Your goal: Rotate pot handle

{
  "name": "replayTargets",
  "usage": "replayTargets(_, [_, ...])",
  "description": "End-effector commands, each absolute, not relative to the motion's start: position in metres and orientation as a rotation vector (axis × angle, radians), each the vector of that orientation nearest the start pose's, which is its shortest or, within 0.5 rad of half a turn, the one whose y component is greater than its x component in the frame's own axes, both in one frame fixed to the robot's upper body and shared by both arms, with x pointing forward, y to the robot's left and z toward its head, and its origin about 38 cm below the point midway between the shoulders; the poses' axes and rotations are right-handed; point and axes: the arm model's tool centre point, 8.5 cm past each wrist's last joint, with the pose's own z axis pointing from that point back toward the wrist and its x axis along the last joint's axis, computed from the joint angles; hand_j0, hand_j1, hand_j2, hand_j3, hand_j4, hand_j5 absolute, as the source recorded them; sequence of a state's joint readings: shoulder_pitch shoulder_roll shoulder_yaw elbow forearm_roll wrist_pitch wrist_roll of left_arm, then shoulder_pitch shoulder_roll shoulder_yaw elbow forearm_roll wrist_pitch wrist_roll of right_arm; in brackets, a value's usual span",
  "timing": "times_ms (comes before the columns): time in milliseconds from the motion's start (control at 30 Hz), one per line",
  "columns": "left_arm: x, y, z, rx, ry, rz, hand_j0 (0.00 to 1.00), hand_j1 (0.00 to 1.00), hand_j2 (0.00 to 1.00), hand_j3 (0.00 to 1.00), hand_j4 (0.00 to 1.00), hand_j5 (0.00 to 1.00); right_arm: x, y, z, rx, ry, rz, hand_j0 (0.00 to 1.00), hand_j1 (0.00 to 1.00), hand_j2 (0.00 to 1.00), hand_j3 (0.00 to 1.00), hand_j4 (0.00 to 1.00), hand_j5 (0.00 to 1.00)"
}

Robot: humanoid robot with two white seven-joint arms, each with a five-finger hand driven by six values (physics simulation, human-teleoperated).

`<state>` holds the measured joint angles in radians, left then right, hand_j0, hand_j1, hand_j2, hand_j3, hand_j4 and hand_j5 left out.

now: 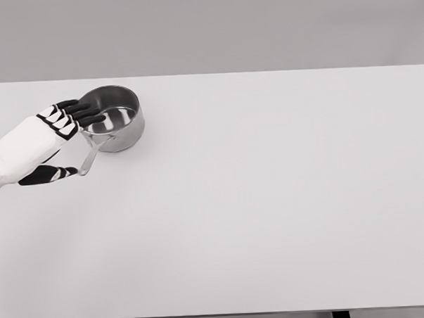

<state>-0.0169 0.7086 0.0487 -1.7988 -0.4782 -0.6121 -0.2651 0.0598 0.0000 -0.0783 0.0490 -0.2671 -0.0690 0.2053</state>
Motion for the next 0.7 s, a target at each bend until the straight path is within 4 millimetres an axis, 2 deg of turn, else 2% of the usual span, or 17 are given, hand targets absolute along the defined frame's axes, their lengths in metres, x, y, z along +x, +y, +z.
replayTargets(0, [0.337, 0.341, 0.228, 0.658, -1.824, -1.655, 1.00, 1.00, 1.00, 1.00, 1.00, 1.00, -0.044, -0.256, -0.259, 0.090, -0.011, -0.346, 1.00, 1.00, 1.00, 1.00, 1.00, 1.00])
replayTargets(267, [0.342, 0.343, 0.231, 0.683, -1.819, -1.659, 1.00, 1.00, 1.00, 1.00, 1.00, 1.00, -0.044, -0.256, -0.259, 0.090, -0.011, -0.346, 1.00, 1.00, 1.00, 1.00, 1.00, 1.00])
replayTargets(433, [0.346, 0.333, 0.220, 0.648, -1.693, -1.794, 1.00, 1.00, 1.00, 1.00, 1.00, 1.00, -0.044, -0.256, -0.259, 0.090, -0.011, -0.346, 1.00, 1.00, 1.00, 1.00, 1.00, 1.00])
replayTargets(500, [0.354, 0.329, 0.234, 0.633, -1.663, -1.850, 1.00, 1.00, 1.00, 1.00, 1.00, 1.00, -0.044, -0.256, -0.259, 0.090, -0.011, -0.346, 1.00, 1.00, 1.00, 1.00, 1.00, 1.00])
replayTargets(567, [0.355, 0.322, 0.233, 0.605, -1.651, -1.882, 1.00, 1.00, 1.00, 1.00, 1.00, 1.00, -0.044, -0.256, -0.259, 0.090, -0.011, -0.346, 1.00, 1.00, 1.00, 1.00, 1.00, 1.00])
replayTargets(667, [0.363, 0.298, 0.233, 0.546, -1.673, -1.906, 1.00, 1.00, 1.00, 1.00, 1.00, 1.00, -0.044, -0.256, -0.259, 0.090, -0.011, -0.346, 1.00, 1.00, 1.00, 1.00, 1.00, 1.00])
